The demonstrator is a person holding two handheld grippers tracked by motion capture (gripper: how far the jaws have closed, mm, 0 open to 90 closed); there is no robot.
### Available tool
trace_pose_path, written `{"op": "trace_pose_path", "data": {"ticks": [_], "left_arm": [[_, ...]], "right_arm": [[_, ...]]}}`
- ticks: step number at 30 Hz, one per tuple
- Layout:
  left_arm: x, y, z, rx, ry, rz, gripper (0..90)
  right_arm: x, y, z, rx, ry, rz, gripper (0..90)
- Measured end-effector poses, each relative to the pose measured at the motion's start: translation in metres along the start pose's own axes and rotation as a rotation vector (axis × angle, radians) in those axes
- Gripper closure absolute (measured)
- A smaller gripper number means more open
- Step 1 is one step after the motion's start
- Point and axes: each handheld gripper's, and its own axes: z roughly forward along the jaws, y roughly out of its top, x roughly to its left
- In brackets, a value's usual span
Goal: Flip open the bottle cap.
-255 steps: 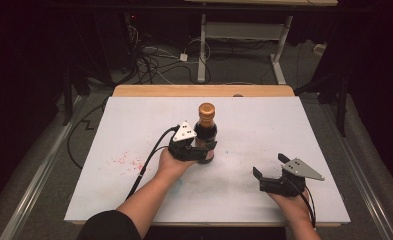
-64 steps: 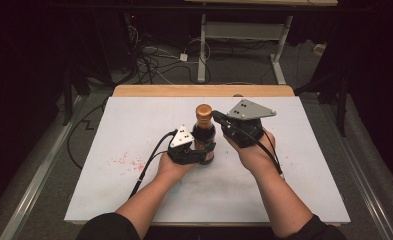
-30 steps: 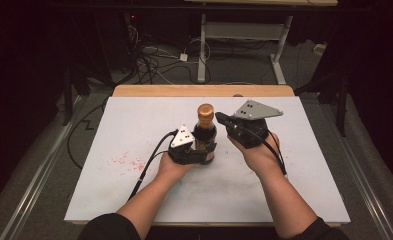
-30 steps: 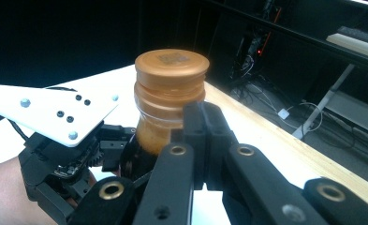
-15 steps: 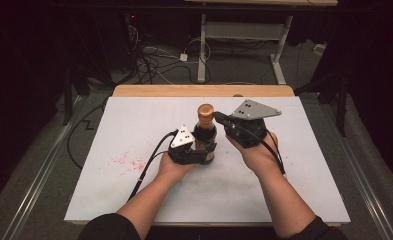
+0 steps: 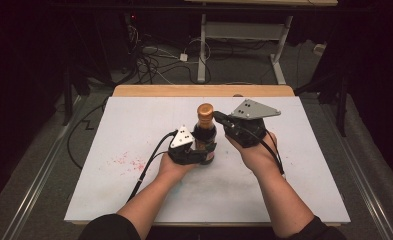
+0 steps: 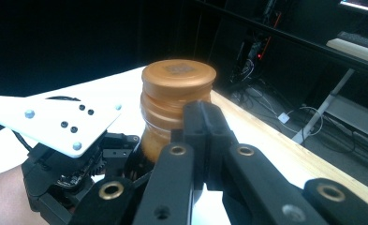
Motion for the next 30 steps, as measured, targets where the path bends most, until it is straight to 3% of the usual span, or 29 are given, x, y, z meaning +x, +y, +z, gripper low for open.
{"op": "trace_pose_path", "data": {"ticks": [30], "left_arm": [[0.0003, 0.0000, 0.0000, -0.001, 0.001, -0.002, 28.7]], "right_arm": [[0.0015, 0.0039, 0.0003, -0.016, -0.011, 0.003, 90.0]]}}
